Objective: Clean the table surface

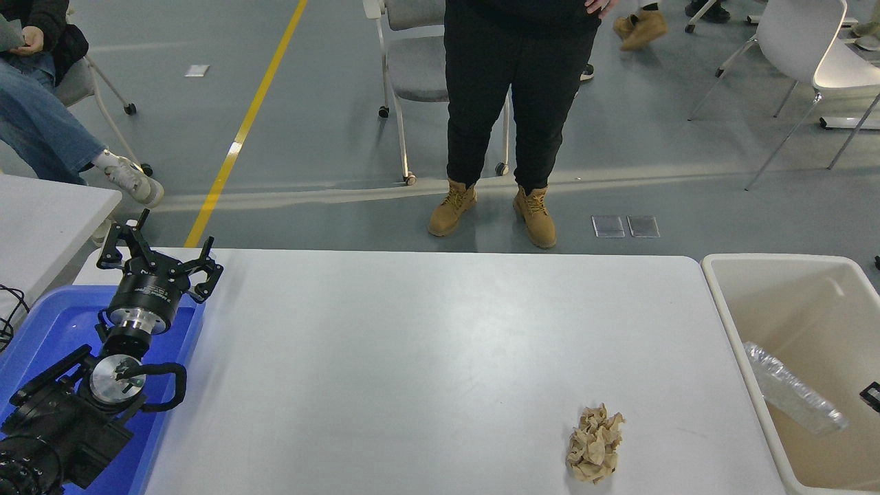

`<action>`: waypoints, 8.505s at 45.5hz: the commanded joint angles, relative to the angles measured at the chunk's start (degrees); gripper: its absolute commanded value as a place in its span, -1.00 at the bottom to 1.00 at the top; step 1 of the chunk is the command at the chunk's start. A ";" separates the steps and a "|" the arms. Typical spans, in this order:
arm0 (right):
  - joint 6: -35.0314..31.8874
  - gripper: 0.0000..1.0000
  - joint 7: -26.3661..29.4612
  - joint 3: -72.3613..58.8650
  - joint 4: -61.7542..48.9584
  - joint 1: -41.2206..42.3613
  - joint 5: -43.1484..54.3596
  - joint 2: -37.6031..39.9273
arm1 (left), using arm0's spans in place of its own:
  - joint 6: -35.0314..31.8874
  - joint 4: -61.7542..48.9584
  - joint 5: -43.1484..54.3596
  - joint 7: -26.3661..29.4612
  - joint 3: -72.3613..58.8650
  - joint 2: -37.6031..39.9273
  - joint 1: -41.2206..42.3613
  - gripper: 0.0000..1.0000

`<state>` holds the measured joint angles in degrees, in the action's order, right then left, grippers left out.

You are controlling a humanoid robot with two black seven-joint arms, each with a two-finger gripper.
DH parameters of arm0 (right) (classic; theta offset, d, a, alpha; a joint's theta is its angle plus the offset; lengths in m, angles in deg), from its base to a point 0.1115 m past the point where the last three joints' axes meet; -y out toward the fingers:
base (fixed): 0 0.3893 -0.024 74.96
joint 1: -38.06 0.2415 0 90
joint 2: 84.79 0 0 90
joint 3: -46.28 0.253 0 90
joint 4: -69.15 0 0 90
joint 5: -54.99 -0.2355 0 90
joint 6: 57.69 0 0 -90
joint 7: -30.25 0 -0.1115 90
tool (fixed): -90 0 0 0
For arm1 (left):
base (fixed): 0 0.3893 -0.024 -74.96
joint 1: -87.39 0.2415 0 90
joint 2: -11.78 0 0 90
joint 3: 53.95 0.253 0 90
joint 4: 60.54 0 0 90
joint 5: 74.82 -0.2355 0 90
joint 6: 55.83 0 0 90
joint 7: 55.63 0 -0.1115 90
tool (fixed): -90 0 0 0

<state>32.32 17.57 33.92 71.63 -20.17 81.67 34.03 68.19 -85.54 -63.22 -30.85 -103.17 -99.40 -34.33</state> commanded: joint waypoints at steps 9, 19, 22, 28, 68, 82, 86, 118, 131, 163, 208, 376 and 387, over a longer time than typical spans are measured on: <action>2.37 0.93 -0.15 11.03 3.50 1.62 -0.39 0.54 | 0.00 0.04 0.00 0.00 0.00 0.00 0.00 1.00; 2.02 0.95 0.02 18.94 8.86 7.86 -0.48 4.49 | 0.00 0.04 0.00 0.00 0.00 0.00 0.00 1.00; 2.02 0.95 0.02 21.14 9.56 9.35 -0.48 5.28 | 0.00 0.04 0.00 0.00 0.00 0.00 0.00 1.00; 2.10 0.95 0.02 25.10 10.01 12.78 -0.48 6.25 | 0.00 -0.05 0.00 0.00 0.00 0.00 0.00 1.00; 2.02 0.95 -0.15 53.05 27.32 22.27 -24.29 7.92 | 0.00 -0.05 0.00 0.00 0.00 0.00 0.00 1.00; 1.93 0.96 -0.24 58.94 34.52 22.19 -28.61 3.97 | 0.00 -0.05 0.00 0.00 0.00 0.00 0.00 1.00; 1.84 0.96 -0.24 59.12 35.49 21.40 -28.61 2.65 | 0.00 -0.05 0.00 0.00 0.00 0.00 0.00 1.00; -3.43 0.96 -2.88 60.61 39.27 8.75 -28.26 -4.03 | 0.00 0.04 0.00 0.00 0.00 0.00 0.00 1.00; -4.40 0.96 -5.87 60.00 38.40 4.79 -27.38 -5.09 | 0.00 0.04 0.00 0.00 0.00 0.00 0.00 1.00; -4.66 0.96 -5.87 52.36 37.87 6.63 -27.64 4.57 | 0.00 -0.05 0.00 0.00 0.00 0.00 0.00 1.00; -32.52 0.95 -5.87 2.95 44.11 40.64 26.31 15.92 | 0.00 0.04 0.00 0.00 0.00 0.00 0.00 1.00; -27.78 0.10 -6.22 -26.67 48.50 38.18 36.70 -18.01 | 0.00 -0.05 0.00 0.00 0.00 0.00 0.00 1.00; -27.78 -0.02 -6.57 -27.11 48.59 37.92 36.78 -17.83 | 0.00 -0.05 0.00 0.00 0.00 0.00 0.00 1.00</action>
<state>4.19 11.31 7.12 120.47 18.05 118.28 16.41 68.19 -85.56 -63.21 -30.85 -103.17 -99.40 -34.34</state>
